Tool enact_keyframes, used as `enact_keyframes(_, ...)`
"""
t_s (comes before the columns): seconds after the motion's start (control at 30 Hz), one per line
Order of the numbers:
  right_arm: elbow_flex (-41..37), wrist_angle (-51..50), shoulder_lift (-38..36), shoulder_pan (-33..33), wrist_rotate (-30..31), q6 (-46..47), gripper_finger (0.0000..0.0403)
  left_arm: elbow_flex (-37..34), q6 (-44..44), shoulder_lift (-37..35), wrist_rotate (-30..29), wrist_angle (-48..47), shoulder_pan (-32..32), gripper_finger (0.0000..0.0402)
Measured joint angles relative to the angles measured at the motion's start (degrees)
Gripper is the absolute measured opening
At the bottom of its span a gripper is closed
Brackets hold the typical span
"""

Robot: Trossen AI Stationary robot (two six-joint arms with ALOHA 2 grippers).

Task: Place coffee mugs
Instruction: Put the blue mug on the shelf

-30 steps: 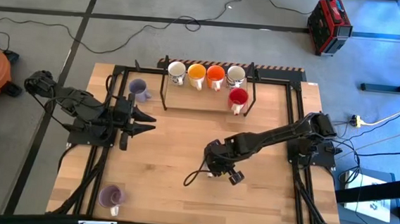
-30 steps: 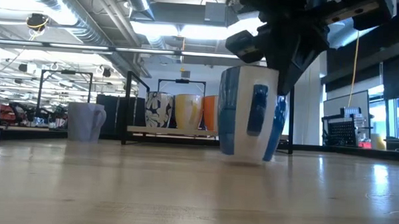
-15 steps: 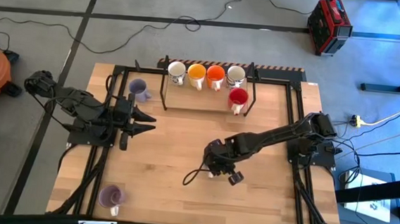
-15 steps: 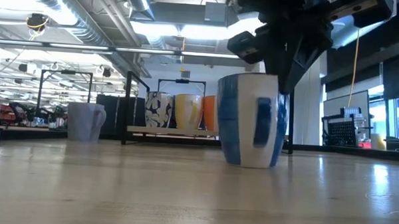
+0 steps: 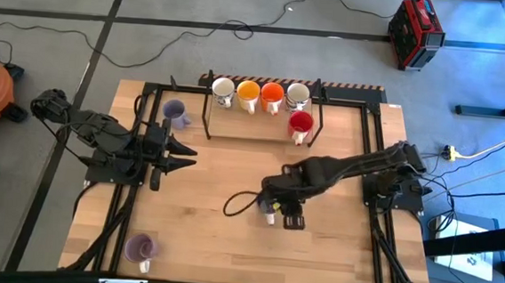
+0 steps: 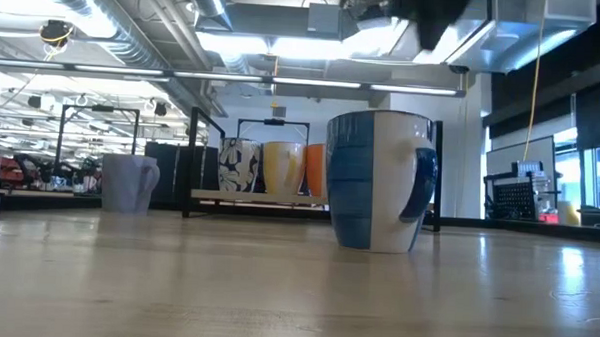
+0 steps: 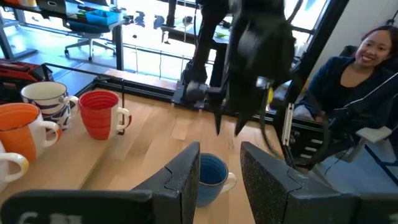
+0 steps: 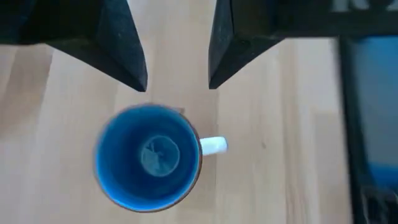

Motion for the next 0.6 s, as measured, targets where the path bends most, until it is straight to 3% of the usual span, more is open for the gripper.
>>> enact_keyframes(0.17, 3.3, 0.0, -0.1, 7.4, 4.0, 25.5, 0.016, 0.0, 0.0, 0.0, 0.0, 0.0, 0.0, 0.011)
enact_keyframes(0.37, -3.6, 9.2, 0.1, 18.0, 15.5, 63.0, 0.016, 0.0, 0.0, 0.0, 0.1, 0.0, 0.0, 0.011)
enact_keyframes(0.5, -9.5, 17.4, 0.2, 22.0, 25.5, 76.1, 0.016, 0.0, 0.0, 0.0, 0.1, 0.0, 0.0, 0.011)
enact_keyframes(0.6, -13.7, 22.3, 1.5, 24.6, 37.3, 83.3, 0.016, 0.0, 0.0, 0.0, 0.1, 0.0, 0.0, 0.011)
